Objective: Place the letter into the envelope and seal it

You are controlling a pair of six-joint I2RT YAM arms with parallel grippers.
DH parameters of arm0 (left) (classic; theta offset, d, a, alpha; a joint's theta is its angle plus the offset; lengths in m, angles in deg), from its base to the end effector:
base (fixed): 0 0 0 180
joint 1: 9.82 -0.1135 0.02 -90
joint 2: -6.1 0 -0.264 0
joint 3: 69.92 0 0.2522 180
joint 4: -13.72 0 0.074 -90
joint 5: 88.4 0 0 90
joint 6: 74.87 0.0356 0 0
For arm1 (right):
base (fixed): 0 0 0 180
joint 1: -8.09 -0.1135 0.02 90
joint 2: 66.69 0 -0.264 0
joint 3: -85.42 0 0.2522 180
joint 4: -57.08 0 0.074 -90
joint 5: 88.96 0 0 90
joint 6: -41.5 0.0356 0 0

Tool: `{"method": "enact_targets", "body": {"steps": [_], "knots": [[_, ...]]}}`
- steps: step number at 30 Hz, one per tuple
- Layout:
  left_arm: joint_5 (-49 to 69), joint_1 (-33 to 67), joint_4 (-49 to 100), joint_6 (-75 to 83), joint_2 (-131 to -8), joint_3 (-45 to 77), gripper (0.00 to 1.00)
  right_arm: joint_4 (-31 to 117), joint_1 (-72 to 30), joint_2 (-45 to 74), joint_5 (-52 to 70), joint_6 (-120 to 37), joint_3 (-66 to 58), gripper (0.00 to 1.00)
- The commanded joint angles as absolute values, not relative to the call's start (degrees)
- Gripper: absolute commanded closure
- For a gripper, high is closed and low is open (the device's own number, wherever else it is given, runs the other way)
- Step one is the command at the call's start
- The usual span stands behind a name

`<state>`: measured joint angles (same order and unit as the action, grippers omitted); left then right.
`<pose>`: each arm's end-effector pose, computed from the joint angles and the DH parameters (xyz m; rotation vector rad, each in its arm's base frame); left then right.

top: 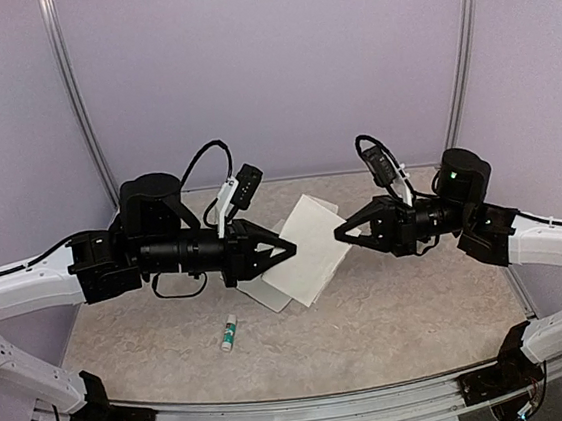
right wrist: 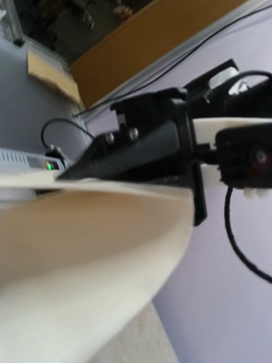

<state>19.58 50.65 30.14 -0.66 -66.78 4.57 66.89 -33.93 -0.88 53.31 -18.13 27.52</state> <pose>0.1376 -0.2653 0.3453 0.9767 1.7415 -1.1890 0.1723 0.1932 0.3228 -0.9847 1.5328 1.6352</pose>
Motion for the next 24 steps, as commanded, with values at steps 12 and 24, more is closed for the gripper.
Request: {"method": "enact_targets", "body": {"steps": [12,24], "knots": [[17.55,47.49,39.91,7.20,-68.52,11.84,0.28,47.55,-33.78,0.33,56.02,-28.00,21.28,1.00],[22.38,47.57,42.63,9.27,-73.20,15.68,0.51,44.11,-33.79,2.09,58.73,-30.43,19.38,1.00]]}}
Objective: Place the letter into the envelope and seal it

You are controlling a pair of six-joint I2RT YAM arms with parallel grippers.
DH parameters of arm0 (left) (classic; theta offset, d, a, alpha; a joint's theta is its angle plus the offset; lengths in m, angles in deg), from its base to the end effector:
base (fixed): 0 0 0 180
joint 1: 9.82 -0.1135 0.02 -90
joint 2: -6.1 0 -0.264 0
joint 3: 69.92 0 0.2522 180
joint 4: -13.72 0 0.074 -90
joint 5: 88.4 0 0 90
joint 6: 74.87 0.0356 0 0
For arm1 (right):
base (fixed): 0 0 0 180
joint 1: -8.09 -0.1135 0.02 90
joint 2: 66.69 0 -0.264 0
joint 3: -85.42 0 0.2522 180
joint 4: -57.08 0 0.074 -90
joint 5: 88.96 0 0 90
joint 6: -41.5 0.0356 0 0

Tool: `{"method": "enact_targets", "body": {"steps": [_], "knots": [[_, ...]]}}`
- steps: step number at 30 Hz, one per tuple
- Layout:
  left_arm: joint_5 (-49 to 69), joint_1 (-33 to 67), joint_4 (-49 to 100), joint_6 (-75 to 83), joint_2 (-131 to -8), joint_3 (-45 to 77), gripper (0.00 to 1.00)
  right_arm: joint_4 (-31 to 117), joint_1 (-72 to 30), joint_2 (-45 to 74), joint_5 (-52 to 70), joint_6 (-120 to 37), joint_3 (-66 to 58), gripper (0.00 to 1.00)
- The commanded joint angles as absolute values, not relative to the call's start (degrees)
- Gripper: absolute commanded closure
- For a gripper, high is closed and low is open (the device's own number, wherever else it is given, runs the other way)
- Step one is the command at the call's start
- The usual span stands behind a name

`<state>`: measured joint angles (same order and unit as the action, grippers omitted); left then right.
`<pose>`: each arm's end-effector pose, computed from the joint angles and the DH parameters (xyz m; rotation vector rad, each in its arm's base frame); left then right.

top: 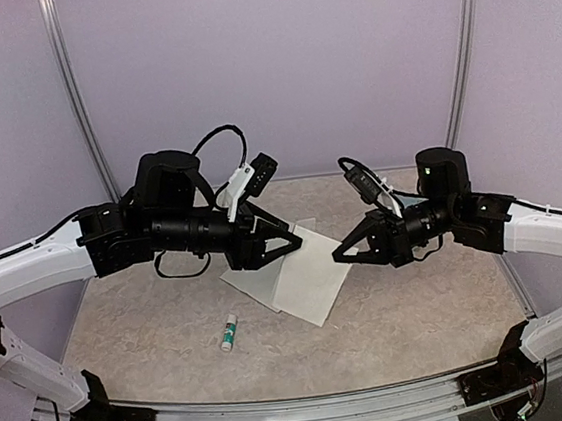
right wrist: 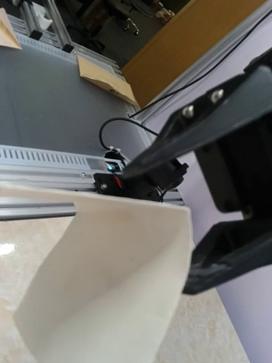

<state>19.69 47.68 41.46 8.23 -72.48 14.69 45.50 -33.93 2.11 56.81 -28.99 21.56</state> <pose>0.1619 -0.2747 0.3589 1.0856 1.7742 -1.0259 0.1779 0.1999 0.3112 -1.1162 1.7315 1.6028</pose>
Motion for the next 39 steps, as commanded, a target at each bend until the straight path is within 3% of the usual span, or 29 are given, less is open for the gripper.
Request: {"method": "enact_targets", "body": {"steps": [1,5,10,15,20,24,29,34,39], "knots": [[22.64,47.53,42.56,9.12,-73.32,15.65,0.51,44.09,-33.83,2.19,58.92,-30.52,19.30,1.00],[25.07,47.57,41.98,8.55,-74.08,15.63,0.59,43.06,-33.82,2.56,59.22,-31.53,18.49,1.00],[27.85,47.53,40.85,7.93,-74.74,15.32,0.82,40.87,-33.77,3.01,57.28,-32.88,17.60,1.00],[27.79,47.49,40.72,7.70,-74.29,14.41,0.99,39.36,-33.81,2.20,52.55,-34.28,17.44,1.00],[28.05,47.46,41.15,7.69,-73.57,13.44,1.00,38.63,-33.31,1.72,50.50,-34.79,17.18,0.98],[28.11,47.46,42.99,8.42,-73.79,13.76,1.00,38.24,-33.07,-0.18,49.61,-35.74,16.55,0.53],[30.01,47.66,42.84,8.33,-73.96,13.67,1.00,37.79,-33.00,-1.52,48.18,-36.97,16.38,0.18],[31.83,47.95,41.46,7.72,-74.04,13.40,1.00,38.84,-32.98,0.62,48.55,-36.49,16.68,0.04],[32.03,48.01,39.08,6.62,-73.56,12.47,1.00,43.12,-32.98,2.42,53.27,-34.02,18.17,0.04]]}}
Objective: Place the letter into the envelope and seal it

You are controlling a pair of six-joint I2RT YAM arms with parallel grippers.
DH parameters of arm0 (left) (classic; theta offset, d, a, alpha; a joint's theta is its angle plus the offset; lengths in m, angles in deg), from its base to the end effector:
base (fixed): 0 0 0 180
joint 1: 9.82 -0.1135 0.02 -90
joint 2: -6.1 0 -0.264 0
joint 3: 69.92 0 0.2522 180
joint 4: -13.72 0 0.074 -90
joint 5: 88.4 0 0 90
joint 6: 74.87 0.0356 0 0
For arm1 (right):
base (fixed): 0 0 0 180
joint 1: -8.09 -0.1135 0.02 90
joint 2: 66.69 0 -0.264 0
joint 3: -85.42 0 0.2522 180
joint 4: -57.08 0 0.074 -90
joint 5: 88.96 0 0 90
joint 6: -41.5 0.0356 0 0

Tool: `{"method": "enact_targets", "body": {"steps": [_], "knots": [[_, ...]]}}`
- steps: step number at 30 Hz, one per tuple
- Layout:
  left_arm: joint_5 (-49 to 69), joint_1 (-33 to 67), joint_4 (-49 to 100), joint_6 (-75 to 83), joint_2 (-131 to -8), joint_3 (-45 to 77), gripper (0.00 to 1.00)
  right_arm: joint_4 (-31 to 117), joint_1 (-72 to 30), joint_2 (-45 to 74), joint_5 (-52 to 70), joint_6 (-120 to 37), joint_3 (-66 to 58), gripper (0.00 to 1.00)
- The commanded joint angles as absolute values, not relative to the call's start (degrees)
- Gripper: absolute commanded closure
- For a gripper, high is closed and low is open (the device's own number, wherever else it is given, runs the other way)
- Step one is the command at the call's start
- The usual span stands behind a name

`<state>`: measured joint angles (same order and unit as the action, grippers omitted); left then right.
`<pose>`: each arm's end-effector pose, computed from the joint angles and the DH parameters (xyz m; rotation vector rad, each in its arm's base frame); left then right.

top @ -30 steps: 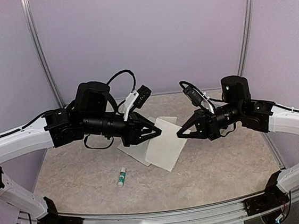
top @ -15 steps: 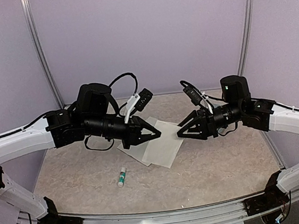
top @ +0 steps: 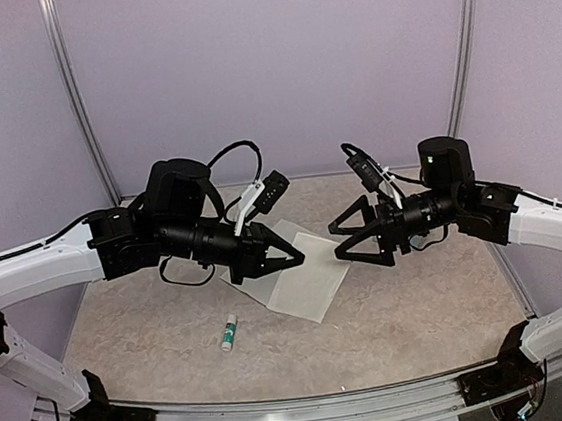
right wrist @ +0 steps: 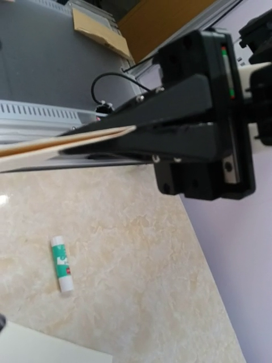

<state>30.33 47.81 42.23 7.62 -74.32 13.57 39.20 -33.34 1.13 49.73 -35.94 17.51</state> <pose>0.1584 -0.2819 0.3421 1.2254 1.7998 -1.1948 0.1813 0.1956 0.3286 -1.0967 1.7084 1.4155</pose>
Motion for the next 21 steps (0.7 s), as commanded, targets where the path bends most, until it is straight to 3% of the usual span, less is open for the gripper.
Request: {"method": "enact_targets", "body": {"steps": [1,2,5,8,11,13,17,21], "knots": [[32.23,48.01,38.60,6.39,-73.53,12.33,1.00,44.47,-33.00,2.65,54.36,-33.40,18.60,0.07],[32.39,48.01,38.34,6.23,-73.49,12.24,1.00,45.27,-33.02,2.96,55.21,-33.05,18.80,0.11],[32.61,48.01,38.08,5.95,-73.56,12.22,1.00,46.60,-33.06,3.24,56.94,-32.21,19.39,0.37],[32.91,48.01,37.46,5.64,-73.54,12.13,1.00,47.26,-33.17,3.47,58.38,-31.89,19.75,0.46],[34.11,48.01,36.86,5.40,-73.29,12.04,1.00,45.67,-33.12,3.47,54.72,-32.72,19.68,0.20],[34.57,47.97,37.00,5.35,-73.19,12.04,1.00,44.39,-33.04,3.04,49.78,-32.81,19.69,0.10],[33.54,47.97,37.58,5.14,-72.24,11.36,1.00,44.49,-32.04,1.94,44.68,-31.23,19.81,0.03],[33.15,47.93,35.83,4.44,-70.37,10.07,1.00,48.09,-31.74,1.79,49.63,-29.99,20.90,0.00]]}}
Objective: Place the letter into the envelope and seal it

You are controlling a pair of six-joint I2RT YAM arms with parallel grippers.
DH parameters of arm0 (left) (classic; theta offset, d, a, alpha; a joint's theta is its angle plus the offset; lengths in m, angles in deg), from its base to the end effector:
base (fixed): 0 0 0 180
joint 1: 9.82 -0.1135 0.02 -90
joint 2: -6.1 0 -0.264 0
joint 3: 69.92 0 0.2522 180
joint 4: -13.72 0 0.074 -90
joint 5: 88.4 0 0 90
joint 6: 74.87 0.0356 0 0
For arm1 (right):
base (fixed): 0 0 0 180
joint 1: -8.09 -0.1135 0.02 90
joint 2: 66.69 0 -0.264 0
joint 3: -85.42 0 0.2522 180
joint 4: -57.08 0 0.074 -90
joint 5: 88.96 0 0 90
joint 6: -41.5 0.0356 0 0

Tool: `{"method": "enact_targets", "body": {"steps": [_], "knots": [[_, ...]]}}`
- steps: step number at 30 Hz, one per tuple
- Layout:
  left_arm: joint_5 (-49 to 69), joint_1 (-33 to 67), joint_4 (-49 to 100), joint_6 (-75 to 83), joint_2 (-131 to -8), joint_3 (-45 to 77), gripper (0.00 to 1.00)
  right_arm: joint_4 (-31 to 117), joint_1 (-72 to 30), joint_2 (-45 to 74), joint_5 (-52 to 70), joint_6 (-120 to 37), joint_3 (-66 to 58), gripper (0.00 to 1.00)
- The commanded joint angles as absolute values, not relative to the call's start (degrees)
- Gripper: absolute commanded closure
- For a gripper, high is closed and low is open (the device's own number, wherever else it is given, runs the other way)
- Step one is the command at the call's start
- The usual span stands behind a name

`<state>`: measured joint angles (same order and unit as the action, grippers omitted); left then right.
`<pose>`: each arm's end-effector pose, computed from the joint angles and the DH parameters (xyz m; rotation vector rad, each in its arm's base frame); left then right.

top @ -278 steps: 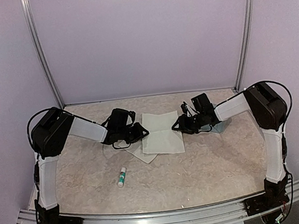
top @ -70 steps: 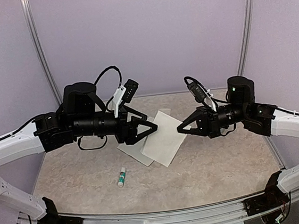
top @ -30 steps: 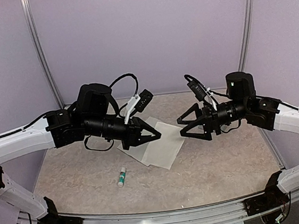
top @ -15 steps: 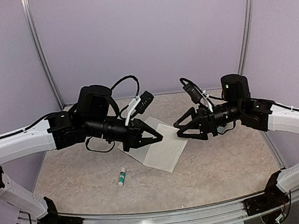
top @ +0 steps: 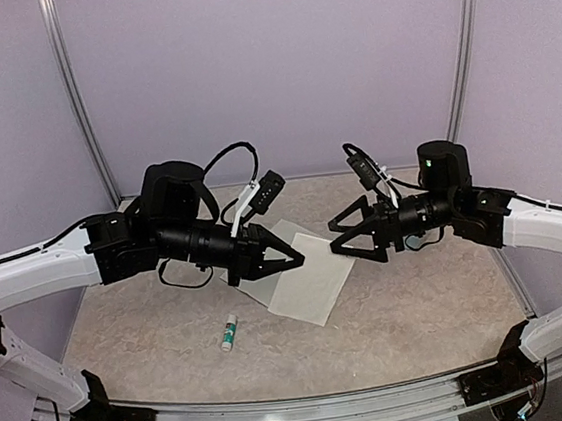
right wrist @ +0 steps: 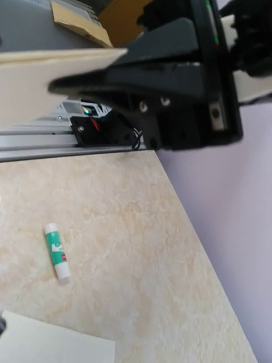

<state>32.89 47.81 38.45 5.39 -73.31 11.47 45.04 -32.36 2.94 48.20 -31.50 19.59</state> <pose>0.1556 -0.2800 0.3413 1.2146 1.7675 -1.2690 0.1917 0.1978 0.3175 -1.0057 1.7433 1.4258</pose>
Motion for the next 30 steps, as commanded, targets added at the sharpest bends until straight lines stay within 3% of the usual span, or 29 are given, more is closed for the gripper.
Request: {"method": "enact_targets", "body": {"steps": [1,5,7,10,14,15,17,19,23,30], "knots": [[33.07,47.93,35.26,4.22,-70.17,9.84,1.00,48.85,-31.71,2.09,51.60,-29.67,21.09,0.01],[32.86,47.90,33.13,3.26,-70.17,9.58,1.00,52.04,-32.78,2.88,59.29,-28.03,21.99,0.08],[32.48,47.93,32.57,3.01,-70.48,9.58,1.00,52.35,-33.98,2.33,59.28,-28.32,22.05,0.17],[31.94,47.89,32.03,2.78,-70.92,9.67,1.00,55.48,-35.03,1.58,59.83,-26.58,22.75,0.43],[32.27,47.93,30.87,2.16,-71.15,9.29,1.00,59.72,-35.41,1.13,59.67,-24.32,23.75,0.92],[32.40,47.93,30.81,2.06,-71.15,9.16,0.98,59.45,-35.37,0.91,59.05,-24.58,23.64,1.00],[32.47,47.88,31.32,1.94,-71.02,8.89,0.71,58.92,-35.28,-0.04,57.01,-25.09,23.69,1.00],[32.62,47.70,32.12,1.93,-70.77,8.37,0.60,57.76,-35.18,-0.91,55.75,-26.02,23.33,1.00],[33.18,47.40,33.10,1.32,-69.48,6.70,0.59,55.01,-34.37,-1.82,55.54,-27.17,22.44,1.00],[34.29,47.32,32.97,0.30,-68.09,4.95,0.67,50.88,-34.09,-1.67,55.88,-29.52,21.00,1.00]]}}
